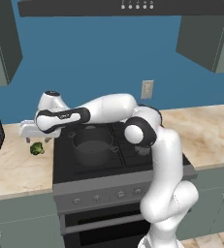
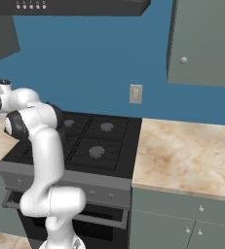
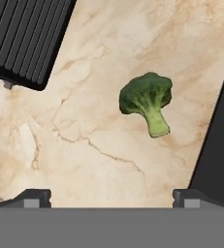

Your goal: Turn on the burner for the pot on the stove. Wait thirty seconds for the pot to heat up. Then add the broccoli to the pot.

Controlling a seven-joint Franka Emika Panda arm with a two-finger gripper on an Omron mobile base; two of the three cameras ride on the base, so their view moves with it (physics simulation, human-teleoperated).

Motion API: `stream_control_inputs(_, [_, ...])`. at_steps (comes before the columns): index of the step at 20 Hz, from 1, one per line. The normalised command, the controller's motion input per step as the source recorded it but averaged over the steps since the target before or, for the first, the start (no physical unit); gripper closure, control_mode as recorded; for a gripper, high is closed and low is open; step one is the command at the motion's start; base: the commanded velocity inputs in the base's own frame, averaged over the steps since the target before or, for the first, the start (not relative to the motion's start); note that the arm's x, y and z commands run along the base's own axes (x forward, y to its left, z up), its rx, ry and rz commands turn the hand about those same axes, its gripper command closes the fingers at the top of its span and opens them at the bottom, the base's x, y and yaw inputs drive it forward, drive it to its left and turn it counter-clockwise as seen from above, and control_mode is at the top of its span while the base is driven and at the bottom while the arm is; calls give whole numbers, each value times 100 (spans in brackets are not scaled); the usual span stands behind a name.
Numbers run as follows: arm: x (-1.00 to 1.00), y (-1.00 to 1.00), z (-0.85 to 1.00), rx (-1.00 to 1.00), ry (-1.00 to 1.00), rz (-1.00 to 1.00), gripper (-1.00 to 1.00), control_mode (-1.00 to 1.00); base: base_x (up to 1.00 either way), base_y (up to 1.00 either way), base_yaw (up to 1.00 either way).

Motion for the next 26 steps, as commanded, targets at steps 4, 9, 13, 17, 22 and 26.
stream_control_inputs(4, [22, 6, -26, -1, -3, -1, -100, -100, 0, 0, 0])
stream_control_inputs(9, [16, 0, -33, 0, -4, 0, -100, -100, 0, 0, 0])
stream_control_inputs(13, [11, 2, -30, 0, 0, 0, -100, -100, 0, 0, 0])
stream_control_inputs(17, [14, 0, -22, 0, 1, 0, -100, -100, 0, 0, 0])
stream_control_inputs(22, [16, 4, -25, 0, 0, 0, -100, -100, 0, 0, 0])
stream_control_inputs(26, [16, 10, -23, -2, -6, 0, -100, -100, 0, 0, 0])
